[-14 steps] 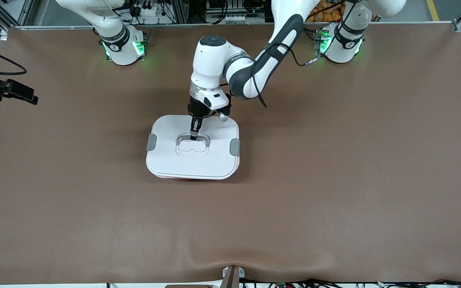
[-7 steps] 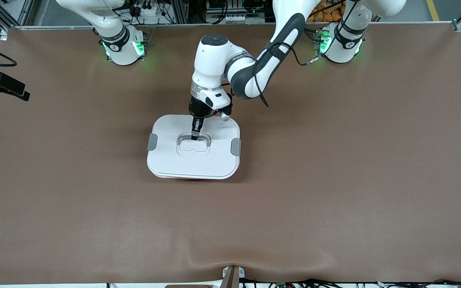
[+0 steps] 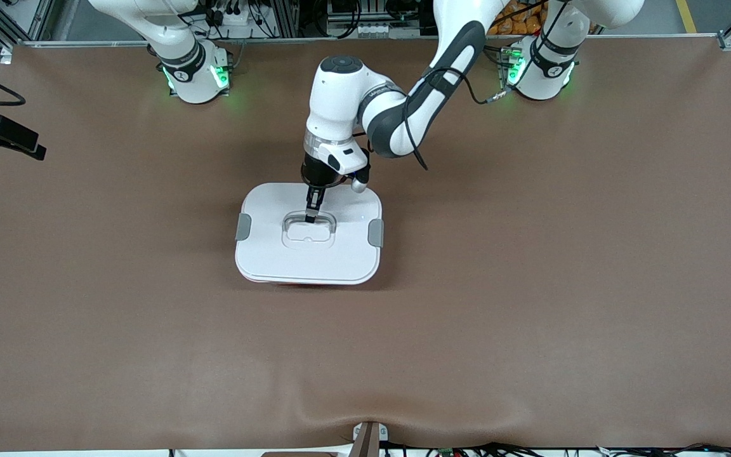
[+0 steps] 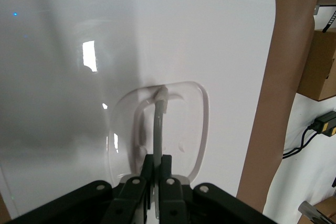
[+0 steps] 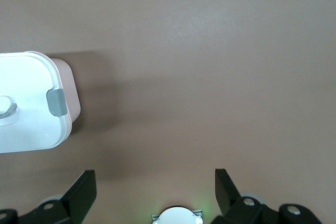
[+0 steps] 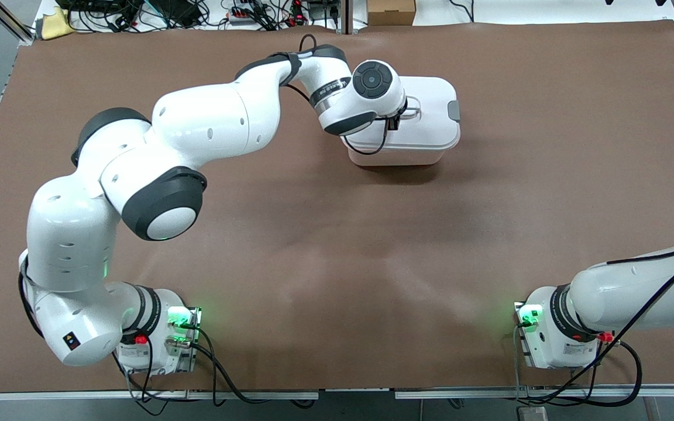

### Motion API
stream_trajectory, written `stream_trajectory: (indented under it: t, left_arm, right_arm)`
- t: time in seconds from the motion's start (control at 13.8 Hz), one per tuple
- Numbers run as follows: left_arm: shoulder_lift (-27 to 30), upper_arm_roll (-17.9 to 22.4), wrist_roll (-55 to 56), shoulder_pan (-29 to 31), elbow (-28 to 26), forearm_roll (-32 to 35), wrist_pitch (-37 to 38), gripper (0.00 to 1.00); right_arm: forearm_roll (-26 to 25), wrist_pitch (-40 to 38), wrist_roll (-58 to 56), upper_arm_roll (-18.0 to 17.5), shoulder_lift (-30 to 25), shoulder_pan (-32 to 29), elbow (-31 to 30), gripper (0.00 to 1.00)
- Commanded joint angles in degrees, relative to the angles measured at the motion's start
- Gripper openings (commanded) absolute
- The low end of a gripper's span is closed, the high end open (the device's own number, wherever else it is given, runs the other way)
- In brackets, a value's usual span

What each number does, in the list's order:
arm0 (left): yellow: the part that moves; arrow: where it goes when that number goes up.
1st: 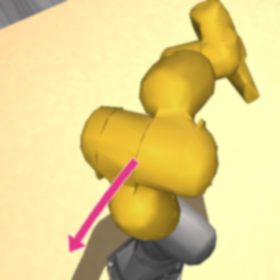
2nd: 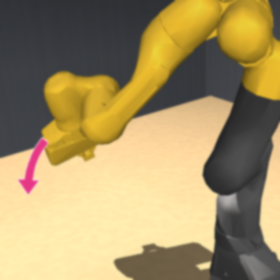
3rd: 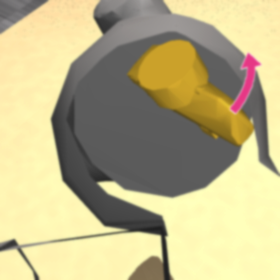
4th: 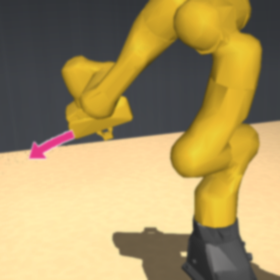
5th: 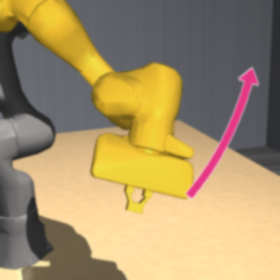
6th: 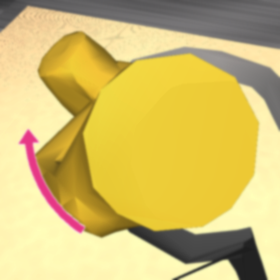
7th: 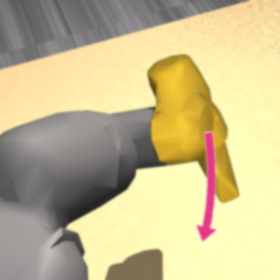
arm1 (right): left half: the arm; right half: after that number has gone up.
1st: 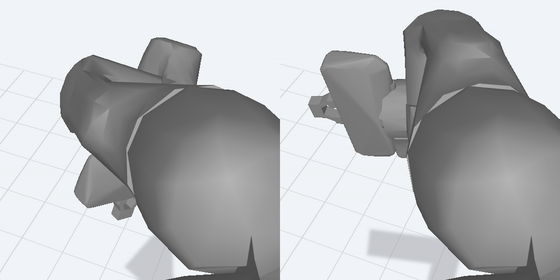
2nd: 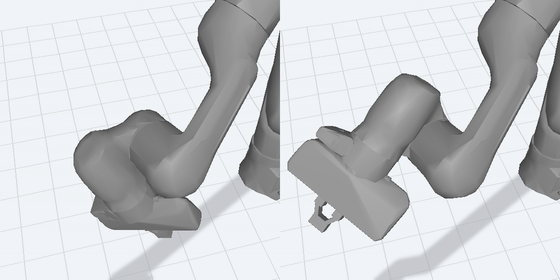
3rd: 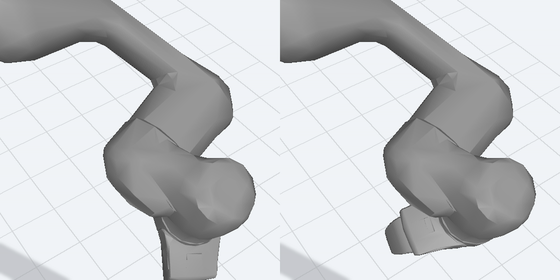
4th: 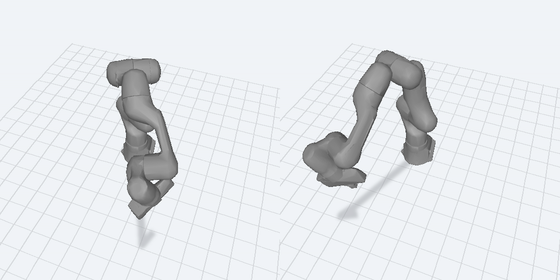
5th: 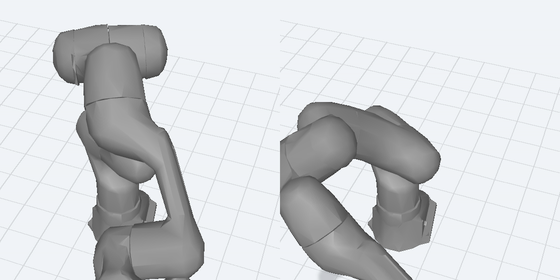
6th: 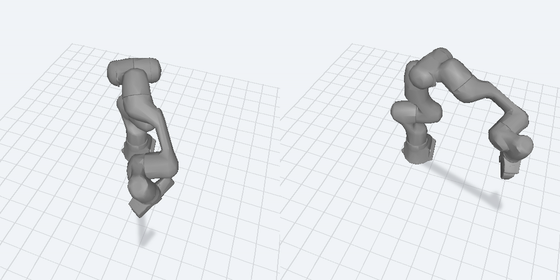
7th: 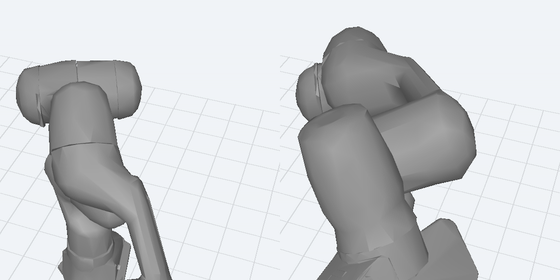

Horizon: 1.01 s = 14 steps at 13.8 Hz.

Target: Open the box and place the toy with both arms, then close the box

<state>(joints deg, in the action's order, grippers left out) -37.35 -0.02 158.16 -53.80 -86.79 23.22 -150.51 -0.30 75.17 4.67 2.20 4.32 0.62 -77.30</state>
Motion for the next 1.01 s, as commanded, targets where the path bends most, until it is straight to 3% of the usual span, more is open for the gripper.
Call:
stream_trajectory:
  t: [0.0,0.43,0.94]
  left_arm:
    - [2.0,0.6,10.8,-1.1,-3.3,2.3,-0.7,0.00]
    - [1.5,0.5,20.7,-1.6,-2.5,10.4,-0.6,0.00]
    - [0.1,0.5,22.1,-1.6,-0.4,10.3,0.4,0.00]
  right_arm:
    - [-0.1,-0.7,-1.0,-0.7,-0.2,-1.2,0.5,1.00]
    - [-0.1,-0.6,-1.0,-0.7,-0.5,-1.2,-0.3,1.00]
    - [0.0,-0.7,-1.0,-0.7,-0.5,-1.2,-0.4,1.00]
